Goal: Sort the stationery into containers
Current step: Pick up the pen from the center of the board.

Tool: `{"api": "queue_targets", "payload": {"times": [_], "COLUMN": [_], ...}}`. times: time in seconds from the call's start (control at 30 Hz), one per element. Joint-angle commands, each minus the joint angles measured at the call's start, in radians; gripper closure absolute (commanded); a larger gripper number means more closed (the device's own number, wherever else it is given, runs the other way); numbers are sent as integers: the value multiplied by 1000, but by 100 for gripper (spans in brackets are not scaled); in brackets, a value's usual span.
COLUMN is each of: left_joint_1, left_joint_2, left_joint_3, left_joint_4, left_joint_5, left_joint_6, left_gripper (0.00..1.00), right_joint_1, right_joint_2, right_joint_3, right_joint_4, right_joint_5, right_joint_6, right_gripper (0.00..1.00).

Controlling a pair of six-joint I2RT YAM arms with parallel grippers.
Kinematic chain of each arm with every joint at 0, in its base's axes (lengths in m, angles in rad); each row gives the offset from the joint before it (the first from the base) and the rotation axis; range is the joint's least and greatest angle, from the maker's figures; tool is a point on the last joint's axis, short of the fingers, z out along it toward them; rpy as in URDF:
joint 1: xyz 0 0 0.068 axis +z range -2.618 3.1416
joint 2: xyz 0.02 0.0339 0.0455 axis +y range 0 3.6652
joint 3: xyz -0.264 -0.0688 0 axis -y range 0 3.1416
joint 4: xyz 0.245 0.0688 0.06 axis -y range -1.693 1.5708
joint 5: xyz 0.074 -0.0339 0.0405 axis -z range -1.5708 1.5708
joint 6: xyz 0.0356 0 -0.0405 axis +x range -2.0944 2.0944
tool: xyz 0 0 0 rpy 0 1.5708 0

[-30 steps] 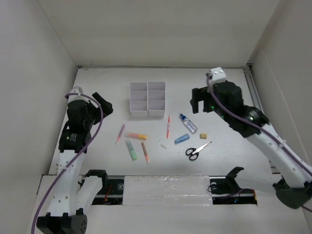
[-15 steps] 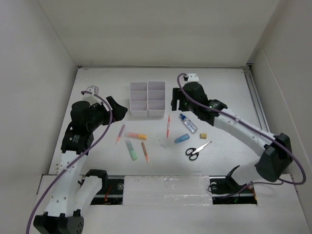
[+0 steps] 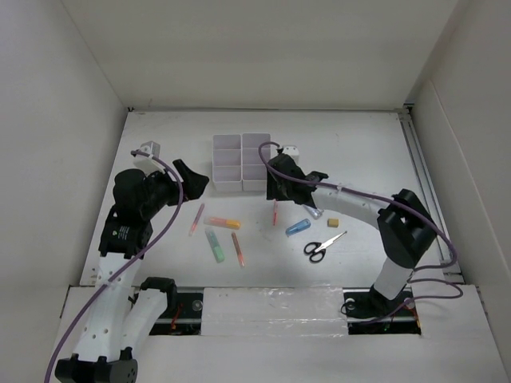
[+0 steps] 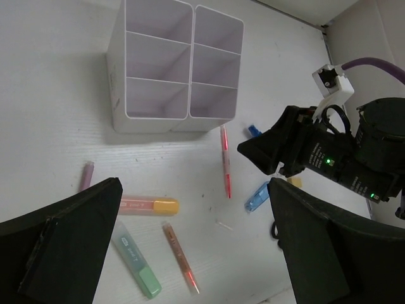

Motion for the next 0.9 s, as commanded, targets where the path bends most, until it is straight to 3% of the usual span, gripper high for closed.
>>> {"api": "queue_targets", "payload": {"times": [0.0, 0.47, 0.87], "left_joint_1": [-1, -13, -34], "left_joint_2": [-14, -24, -55], "left_joint_3": [-5, -5, -5], "left_joint_4": [41, 41, 30], "left_joint_5": [20, 19, -3], "left_joint_6": [16, 16, 16], "left_gripper": [0, 0, 0], "right_joint_1": [5, -17, -8], "right_joint_2": [33, 119, 218], "right_joint_3": [17, 6, 109], "right_joint_4": [27, 47, -96], "right_joint_5": [63, 44, 100], "right_joint_6": [68, 106, 137], "right_gripper": [45, 51, 59]}}
